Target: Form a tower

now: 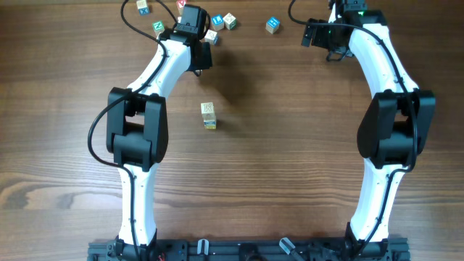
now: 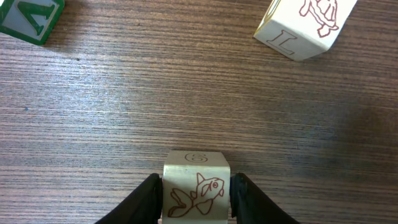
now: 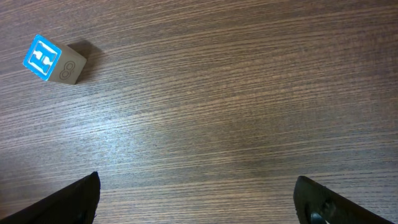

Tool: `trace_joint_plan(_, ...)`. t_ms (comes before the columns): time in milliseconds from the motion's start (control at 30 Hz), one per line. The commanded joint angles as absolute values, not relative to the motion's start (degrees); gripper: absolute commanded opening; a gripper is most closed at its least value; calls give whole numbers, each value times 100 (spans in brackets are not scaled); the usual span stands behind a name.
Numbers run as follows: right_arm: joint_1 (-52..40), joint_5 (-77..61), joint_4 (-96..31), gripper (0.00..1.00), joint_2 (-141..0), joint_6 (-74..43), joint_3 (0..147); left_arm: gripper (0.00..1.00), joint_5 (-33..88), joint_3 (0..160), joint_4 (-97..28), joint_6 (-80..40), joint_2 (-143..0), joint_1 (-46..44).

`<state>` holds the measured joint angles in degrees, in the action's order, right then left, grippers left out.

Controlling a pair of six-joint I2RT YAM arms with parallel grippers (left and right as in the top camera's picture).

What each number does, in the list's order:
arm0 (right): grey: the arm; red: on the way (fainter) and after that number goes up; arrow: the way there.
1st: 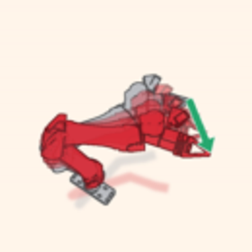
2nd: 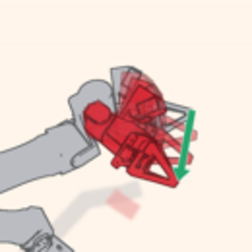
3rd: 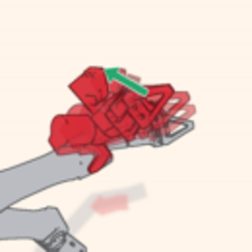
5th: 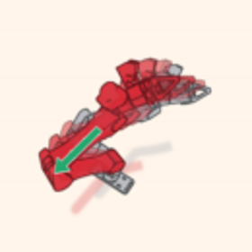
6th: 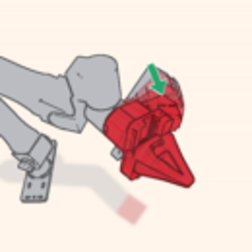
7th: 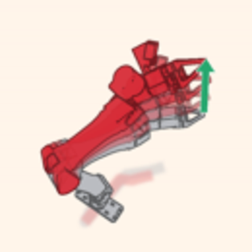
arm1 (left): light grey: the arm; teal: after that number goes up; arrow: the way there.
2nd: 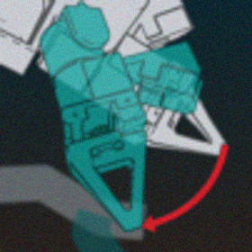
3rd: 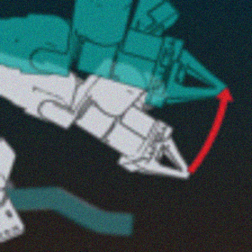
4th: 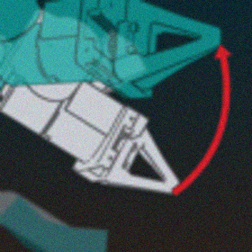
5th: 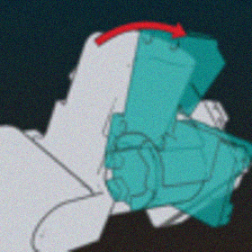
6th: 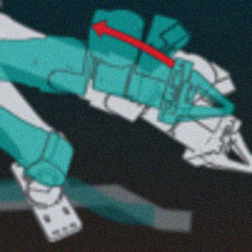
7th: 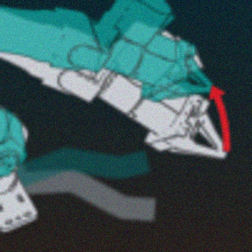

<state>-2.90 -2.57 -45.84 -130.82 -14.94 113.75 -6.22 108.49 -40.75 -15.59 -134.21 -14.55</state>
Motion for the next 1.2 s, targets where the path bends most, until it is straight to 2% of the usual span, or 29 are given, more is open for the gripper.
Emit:
trace_joint_plan(0, -303, -266, -4571, 100, -12954, -1518, 11413, 39, -718, 10779, -4056, -1586, -13557, -1428)
trace_joint_plan(67, -303, -266, -4571, 100, -12954, -1518, 11413, 39, -718, 10779, -4056, -1588, -13574, -1428)
trace_joint_plan(133, -303, -266, -4571, 100, -12954, -1520, 11413, 33, -718, 10779, -4058, -1586, -13579, -1428)
trace_joint_plan(233, -303, -266, -4571, 100, -12954, -1518, 11413, 31, -718, 10779, -4056, -1586, -13579, -1428)
trace_joint_plan(267, -303, -266, -4571, 100, -12954, -1518, 11413, 33, -718, 10779, -4058, -1586, -13579, -1428)
trace_joint_plan(333, -303, -266, -4571, 100, -12954, -1520, 11413, 44, -718, 10779, -4075, -1586, -13579, -1428)
trace_joint_plan(367, -303, -266, -4571, 100, -12954, -1518, 11413, 45, -718, 10779, -4077, -1586, -13579, -1428)
trace_joint_plan(567, -303, -266, -4571, 100, -12954, -1518, 11413, 36, -718, 10779, -4075, -1586, -13579, -1428)
trace_joint_plan(600, -303, -266, -4571, 100, -12954, -1518, 11413, 36, -718, 10779, -4075, -1586, -13579, -1428)
trace_joint_plan(700, -303, -266, -4571, 100, -12954, -1516, 11413, 48, -718, 10779, -4075, -1586, -13579, -1428)
trace_joint_plan(1167, -303, -266, -4571, 100, -12954, -1518, 11413, 49, -718, 10779, -4115, -1586, -13592, -1428)
